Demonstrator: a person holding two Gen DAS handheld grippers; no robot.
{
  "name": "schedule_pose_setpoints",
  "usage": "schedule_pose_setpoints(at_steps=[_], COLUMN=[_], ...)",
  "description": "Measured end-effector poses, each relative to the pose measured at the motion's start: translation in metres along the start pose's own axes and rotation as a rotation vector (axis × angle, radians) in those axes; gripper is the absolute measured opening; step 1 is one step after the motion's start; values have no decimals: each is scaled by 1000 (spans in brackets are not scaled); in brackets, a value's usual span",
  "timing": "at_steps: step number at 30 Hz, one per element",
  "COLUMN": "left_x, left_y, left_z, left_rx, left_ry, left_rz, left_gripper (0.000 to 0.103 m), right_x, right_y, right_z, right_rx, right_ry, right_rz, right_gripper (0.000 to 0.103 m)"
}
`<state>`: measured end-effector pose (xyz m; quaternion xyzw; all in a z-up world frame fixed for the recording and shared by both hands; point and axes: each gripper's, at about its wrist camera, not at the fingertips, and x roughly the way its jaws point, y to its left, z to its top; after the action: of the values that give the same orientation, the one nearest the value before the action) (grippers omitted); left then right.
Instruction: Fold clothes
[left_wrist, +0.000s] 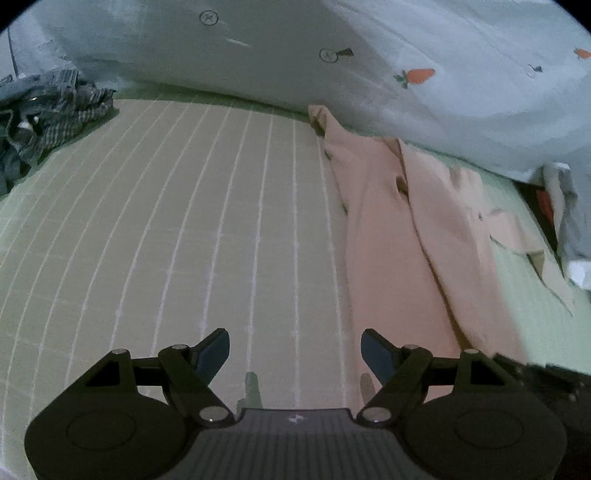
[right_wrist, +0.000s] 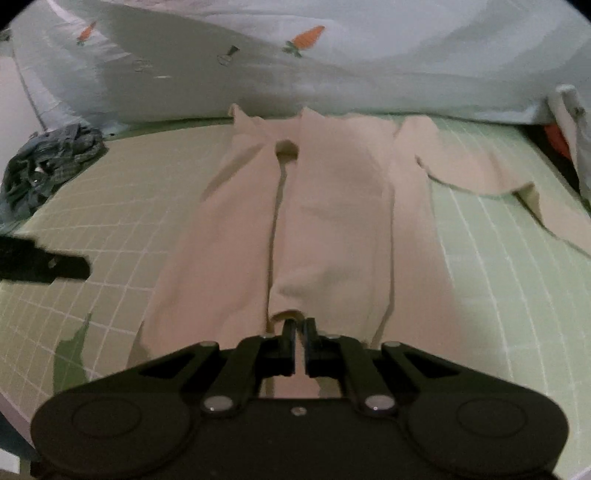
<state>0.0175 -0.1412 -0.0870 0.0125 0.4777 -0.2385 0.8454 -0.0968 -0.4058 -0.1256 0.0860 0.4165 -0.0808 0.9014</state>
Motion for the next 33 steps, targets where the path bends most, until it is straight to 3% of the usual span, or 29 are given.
schedule_pose_setpoints(at_steps=[4,7,10,12,13,15,21,25,30,33], left_x=[-7,-7,-7,-7,-5,1,32,49,65,71], left_y=[9,9,-2,-13,-20,-40,-112,-152,-179,-189], left_z=[-9,-14,-14,-13,-13,-11,-13,-15,-19,-21], left_rx=[3,4,19,37,44,47,52,41,18,4], left_ry=[1,5,5,0,-2,-7,16,20,16,24], left_rz=[-1,-2,-9,-12,-13,-18,-46,-24,35,69], left_gripper=[79,79,79,79,80,87,87,86,81,68], right_x=[-9,-24,-35,-40,-42,-45,-50,-44,-31,-23], right_y=[0,-7,-24,-40,-49,-66,-134,-184,-237,-251], right_z=[-12,-25,-31,-32,-33,-36,-39,-29,-16,-15], right_rx=[56,117,173,210,226,219,193,182,159,151], right_ry=[-7,-37,-59,-74,-81,-82,-28,16,72,98], right_rz=[-31,-54,-101,-139,-160,-166,-202,-232,-252,-246], right_gripper=[13,30,58,96,101,103,103,103,103,103])
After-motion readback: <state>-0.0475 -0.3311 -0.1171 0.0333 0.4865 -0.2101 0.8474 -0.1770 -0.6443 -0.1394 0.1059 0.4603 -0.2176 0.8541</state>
